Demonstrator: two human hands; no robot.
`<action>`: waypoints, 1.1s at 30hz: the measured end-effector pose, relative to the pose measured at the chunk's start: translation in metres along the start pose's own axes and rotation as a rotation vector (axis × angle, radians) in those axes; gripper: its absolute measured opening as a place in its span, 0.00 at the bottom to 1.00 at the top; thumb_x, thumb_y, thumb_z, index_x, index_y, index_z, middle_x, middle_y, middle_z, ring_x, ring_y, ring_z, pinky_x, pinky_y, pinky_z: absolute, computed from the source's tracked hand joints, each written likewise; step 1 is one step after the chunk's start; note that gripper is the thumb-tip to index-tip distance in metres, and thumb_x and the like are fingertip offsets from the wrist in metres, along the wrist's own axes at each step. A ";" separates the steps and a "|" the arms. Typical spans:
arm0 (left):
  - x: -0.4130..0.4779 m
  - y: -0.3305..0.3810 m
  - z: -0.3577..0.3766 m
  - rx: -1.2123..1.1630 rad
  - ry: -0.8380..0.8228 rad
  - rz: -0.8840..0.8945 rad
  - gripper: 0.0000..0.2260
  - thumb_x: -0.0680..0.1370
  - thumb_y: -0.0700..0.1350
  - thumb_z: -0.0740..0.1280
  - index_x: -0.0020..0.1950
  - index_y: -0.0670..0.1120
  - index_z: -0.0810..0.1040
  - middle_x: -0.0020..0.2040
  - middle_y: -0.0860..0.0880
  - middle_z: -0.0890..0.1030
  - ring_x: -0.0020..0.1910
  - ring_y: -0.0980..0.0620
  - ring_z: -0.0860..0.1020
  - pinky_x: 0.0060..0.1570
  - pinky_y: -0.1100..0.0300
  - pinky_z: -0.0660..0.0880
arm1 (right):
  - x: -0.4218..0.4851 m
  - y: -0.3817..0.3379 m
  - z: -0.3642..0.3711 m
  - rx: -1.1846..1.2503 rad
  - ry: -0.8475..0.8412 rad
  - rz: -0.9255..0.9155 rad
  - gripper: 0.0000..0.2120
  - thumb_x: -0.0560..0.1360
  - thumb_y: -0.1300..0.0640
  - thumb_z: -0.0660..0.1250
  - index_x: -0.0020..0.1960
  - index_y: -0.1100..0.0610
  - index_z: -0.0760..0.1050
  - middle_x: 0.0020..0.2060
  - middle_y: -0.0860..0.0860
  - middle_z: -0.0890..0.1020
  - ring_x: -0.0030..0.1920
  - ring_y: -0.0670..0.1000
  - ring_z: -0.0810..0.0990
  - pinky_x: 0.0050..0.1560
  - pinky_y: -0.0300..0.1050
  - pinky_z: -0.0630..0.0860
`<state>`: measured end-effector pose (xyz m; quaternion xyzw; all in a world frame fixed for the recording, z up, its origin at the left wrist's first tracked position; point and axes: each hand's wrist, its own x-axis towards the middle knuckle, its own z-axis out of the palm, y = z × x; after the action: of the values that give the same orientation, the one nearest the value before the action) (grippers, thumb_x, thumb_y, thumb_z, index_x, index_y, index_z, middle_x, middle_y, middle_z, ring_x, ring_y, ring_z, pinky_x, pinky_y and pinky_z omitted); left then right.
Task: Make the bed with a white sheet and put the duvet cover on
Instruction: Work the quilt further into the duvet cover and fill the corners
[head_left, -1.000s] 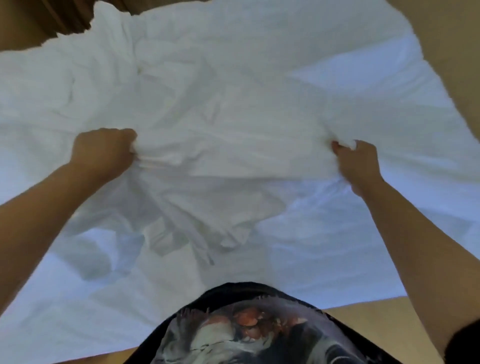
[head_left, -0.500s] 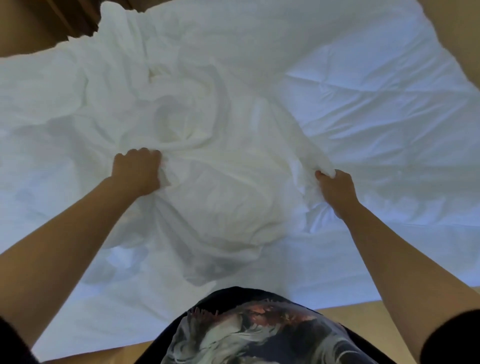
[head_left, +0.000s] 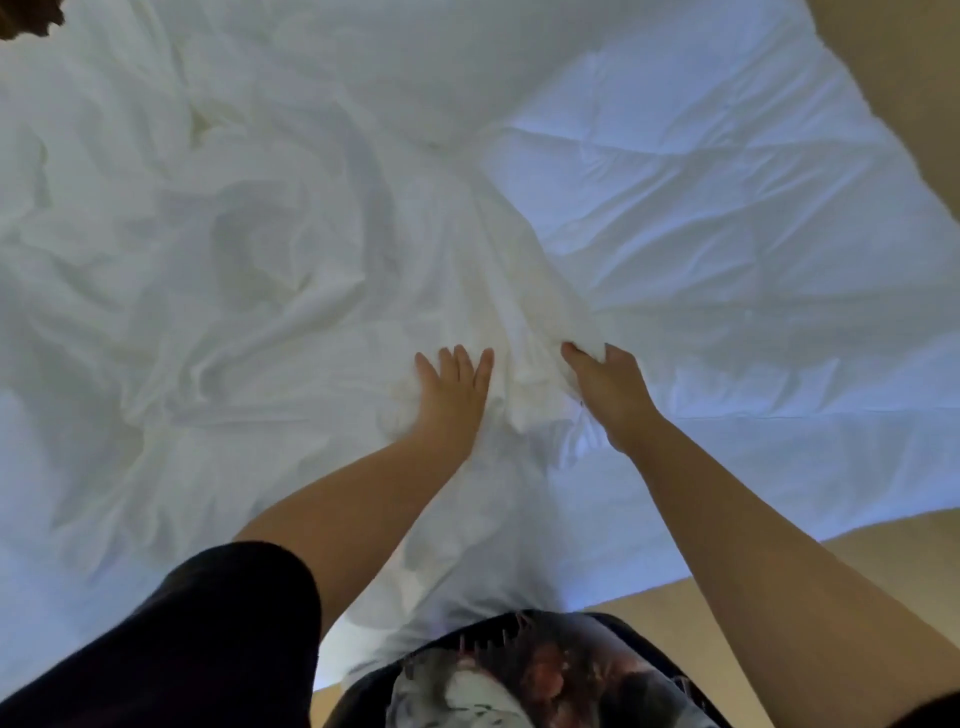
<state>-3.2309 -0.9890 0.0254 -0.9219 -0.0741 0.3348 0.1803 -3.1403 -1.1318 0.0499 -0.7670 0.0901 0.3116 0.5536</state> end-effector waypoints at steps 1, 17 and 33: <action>0.008 0.002 0.005 -0.014 0.045 0.003 0.35 0.80 0.46 0.59 0.76 0.38 0.38 0.72 0.37 0.60 0.69 0.38 0.64 0.67 0.39 0.60 | 0.001 0.003 -0.001 0.008 -0.010 0.014 0.06 0.75 0.52 0.67 0.39 0.47 0.73 0.37 0.42 0.79 0.39 0.42 0.78 0.35 0.36 0.73; -0.106 -0.228 -0.021 -0.488 0.431 -0.357 0.10 0.69 0.33 0.66 0.49 0.40 0.77 0.44 0.37 0.80 0.42 0.35 0.79 0.39 0.54 0.68 | -0.001 -0.088 -0.026 -0.042 0.063 -0.154 0.17 0.71 0.46 0.71 0.32 0.55 0.70 0.25 0.49 0.68 0.23 0.46 0.66 0.23 0.34 0.60; -0.115 -0.240 0.005 -0.279 -0.139 -0.593 0.35 0.75 0.49 0.65 0.75 0.42 0.51 0.73 0.39 0.59 0.72 0.38 0.57 0.67 0.34 0.54 | -0.017 -0.037 0.055 -0.070 -0.143 -0.006 0.13 0.76 0.51 0.66 0.38 0.57 0.68 0.33 0.56 0.68 0.31 0.52 0.65 0.27 0.37 0.63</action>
<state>-3.3255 -0.7955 0.1816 -0.8509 -0.3965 0.3164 0.1364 -3.1569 -1.0714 0.0784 -0.7619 0.0370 0.3672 0.5322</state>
